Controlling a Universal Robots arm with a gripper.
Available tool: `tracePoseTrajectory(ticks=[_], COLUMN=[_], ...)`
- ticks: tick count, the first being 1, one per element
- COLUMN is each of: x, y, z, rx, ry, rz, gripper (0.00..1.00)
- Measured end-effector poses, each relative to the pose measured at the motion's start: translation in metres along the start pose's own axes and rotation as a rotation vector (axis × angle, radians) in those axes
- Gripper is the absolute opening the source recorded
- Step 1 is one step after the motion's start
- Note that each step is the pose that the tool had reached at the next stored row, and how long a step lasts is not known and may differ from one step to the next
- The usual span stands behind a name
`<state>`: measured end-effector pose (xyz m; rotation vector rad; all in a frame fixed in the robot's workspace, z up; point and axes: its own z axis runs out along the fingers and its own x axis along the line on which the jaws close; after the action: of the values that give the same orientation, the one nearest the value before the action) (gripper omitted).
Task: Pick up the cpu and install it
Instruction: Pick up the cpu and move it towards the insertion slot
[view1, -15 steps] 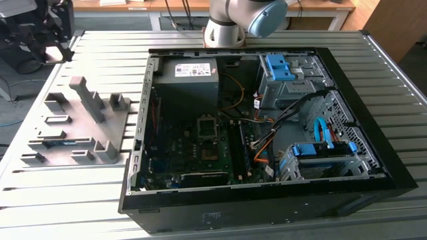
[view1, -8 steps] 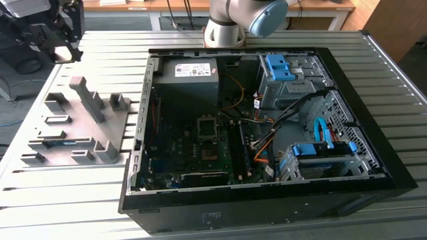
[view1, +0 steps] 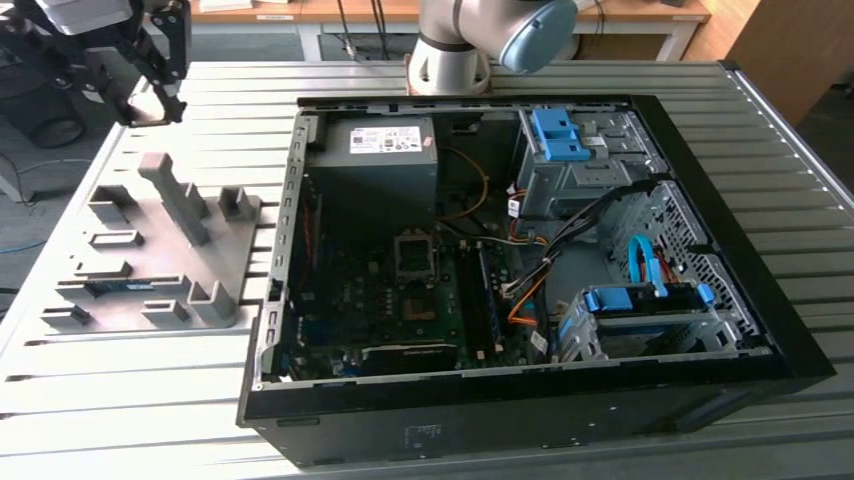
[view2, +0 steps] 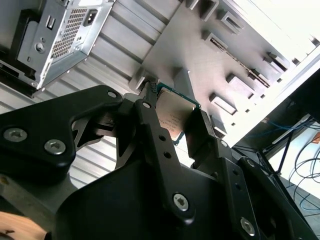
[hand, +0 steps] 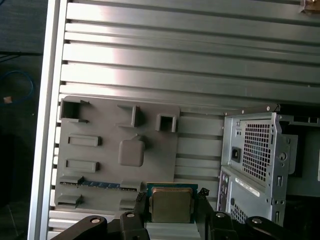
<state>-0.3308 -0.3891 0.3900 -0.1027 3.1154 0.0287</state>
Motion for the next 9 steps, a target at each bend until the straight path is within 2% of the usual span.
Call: tracePoseTrajectory(ticks=[9], x=[-0.021], y=[-0.0014], z=[0.0006], rx=[0.0], ry=[0.0], rz=[0.0], gripper=[0.47])
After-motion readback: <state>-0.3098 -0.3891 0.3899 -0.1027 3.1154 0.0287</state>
